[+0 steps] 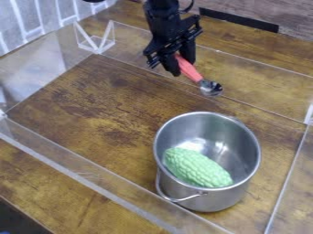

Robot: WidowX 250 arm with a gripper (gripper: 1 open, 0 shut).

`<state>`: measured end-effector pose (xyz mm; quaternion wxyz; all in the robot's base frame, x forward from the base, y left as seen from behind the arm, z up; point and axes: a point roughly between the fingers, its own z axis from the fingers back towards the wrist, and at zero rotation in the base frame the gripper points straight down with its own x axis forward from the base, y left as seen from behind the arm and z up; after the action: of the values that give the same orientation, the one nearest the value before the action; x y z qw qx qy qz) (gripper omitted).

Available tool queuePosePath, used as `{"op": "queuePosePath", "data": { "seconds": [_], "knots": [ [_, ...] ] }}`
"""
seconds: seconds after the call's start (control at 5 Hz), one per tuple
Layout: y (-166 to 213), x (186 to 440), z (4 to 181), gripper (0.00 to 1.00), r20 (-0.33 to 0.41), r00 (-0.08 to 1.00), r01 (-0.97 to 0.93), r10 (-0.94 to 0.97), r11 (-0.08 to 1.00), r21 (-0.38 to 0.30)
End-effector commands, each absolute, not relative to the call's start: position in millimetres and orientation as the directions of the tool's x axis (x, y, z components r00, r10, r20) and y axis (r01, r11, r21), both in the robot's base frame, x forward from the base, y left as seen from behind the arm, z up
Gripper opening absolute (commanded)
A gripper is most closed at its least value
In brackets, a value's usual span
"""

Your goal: Move the orange spoon to the right

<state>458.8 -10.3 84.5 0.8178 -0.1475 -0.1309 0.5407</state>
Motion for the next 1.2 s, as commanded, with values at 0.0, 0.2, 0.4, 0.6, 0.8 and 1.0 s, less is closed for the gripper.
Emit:
{"op": "queuePosePath", "data": {
  "seconds": [0.0,0.2,0.4,0.6,0.8,1.0],
  "knots": [
    [-25.1,458.1,135.0,0.0,0.096,0.304,-0.814,0.948,0.31,-0.491],
    [-31.0,460.0,127.8,0.0,0.092,0.277,-0.823,0.956,0.286,-0.491],
    [-28.9,458.8,124.6,0.0,0.091,0.322,-0.808,0.942,0.324,-0.493],
    [-25.3,460.0,123.3,0.0,0.086,0.337,-0.802,0.937,0.334,-0.495],
    [-27.0,459.9,127.1,0.0,0.08,0.212,-0.839,0.974,0.224,-0.496],
    [-31.8,461.1,131.5,0.0,0.075,0.128,-0.855,0.989,0.148,-0.496]
  ]
}}
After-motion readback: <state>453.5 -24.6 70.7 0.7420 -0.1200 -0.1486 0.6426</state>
